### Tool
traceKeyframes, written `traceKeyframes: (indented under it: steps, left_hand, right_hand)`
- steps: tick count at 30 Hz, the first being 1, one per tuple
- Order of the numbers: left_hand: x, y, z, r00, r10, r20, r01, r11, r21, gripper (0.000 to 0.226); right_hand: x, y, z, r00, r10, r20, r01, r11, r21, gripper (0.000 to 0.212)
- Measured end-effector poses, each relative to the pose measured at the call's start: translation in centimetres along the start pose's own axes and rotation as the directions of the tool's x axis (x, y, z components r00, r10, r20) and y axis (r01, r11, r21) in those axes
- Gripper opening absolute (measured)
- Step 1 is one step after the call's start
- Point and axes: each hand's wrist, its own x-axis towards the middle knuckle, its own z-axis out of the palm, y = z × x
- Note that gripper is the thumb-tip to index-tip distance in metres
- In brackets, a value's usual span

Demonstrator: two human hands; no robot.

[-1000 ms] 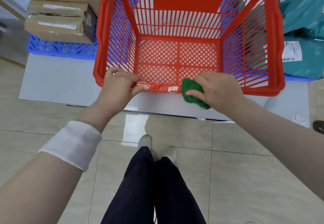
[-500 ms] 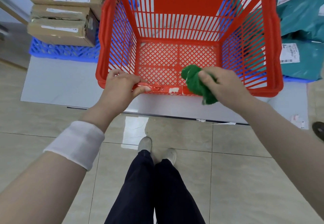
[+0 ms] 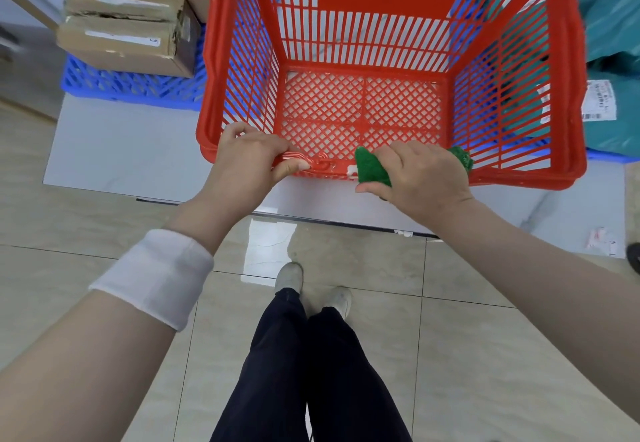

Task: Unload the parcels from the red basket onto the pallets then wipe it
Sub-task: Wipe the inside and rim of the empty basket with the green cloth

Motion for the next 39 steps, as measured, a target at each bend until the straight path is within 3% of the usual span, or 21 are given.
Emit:
traceKeyframes:
  steps: [4,8,11,13,15,17,20,26,34,39]
  left_hand:
    - [-0.1,-0.1,0.1,1.0,0.006,0.001,-0.006,1.0,0.008,0.051]
    - [-0.1,0.0,-0.1,1.0,0.012,0.012,-0.012,1.0,-0.006,0.044]
    - [-0.1,-0.1,-0.2,0.999,0.002,0.04,-0.002,1.0,0.006,0.043]
    - [0.0,-0.1,-0.1,0.998,0.007,0.064,-0.006,1.0,-0.006,0.04]
    - [0.1,-0.1,-0.2,0.996,0.014,0.084,-0.01,0.999,-0.04,0.037]
    - [0.2,-0.3,-0.4,0.995,0.018,0.093,-0.008,0.995,-0.103,0.034]
    - [0.0,-0.8,-0.6,0.995,0.061,0.083,-0.049,0.99,-0.135,0.027]
    - [-0.2,-1.0,0.3,0.996,0.086,0.002,-0.086,0.996,-0.015,0.026]
    - [-0.2,-0.5,0.1,0.997,0.069,-0.023,-0.07,0.997,-0.03,0.026]
    - [-0.2,-0.5,0.0,0.998,0.057,-0.01,-0.058,0.998,-0.031,0.025]
  right_hand:
    - [0.2,-0.1,-0.4,0.998,0.059,-0.011,-0.058,0.997,0.057,0.061]
    - [1.1,-0.6,-1.6,0.972,0.233,0.044,-0.237,0.96,0.149,0.066]
    - [1.5,-0.3,-3.2,0.884,0.394,0.25,-0.462,0.816,0.347,0.068]
    - [1.5,-0.2,-4.4,0.854,0.469,0.225,-0.516,0.708,0.482,0.066]
    - [1.5,-1.2,-4.8,0.875,0.466,0.128,-0.454,0.703,0.547,0.058]
    - [1.2,-2.6,-4.1,0.929,0.334,0.159,-0.367,0.782,0.504,0.058]
    - [0.4,-4.1,-1.8,0.964,0.16,0.211,-0.201,0.961,0.188,0.075]
    - [1.0,-3.2,1.1,1.0,-0.025,-0.014,0.022,0.985,-0.172,0.055]
    - [1.8,-2.6,0.4,0.993,-0.11,0.033,0.111,0.993,-0.043,0.052]
    - [2.8,-3.1,-0.6,1.0,0.014,0.022,-0.016,0.993,0.114,0.057]
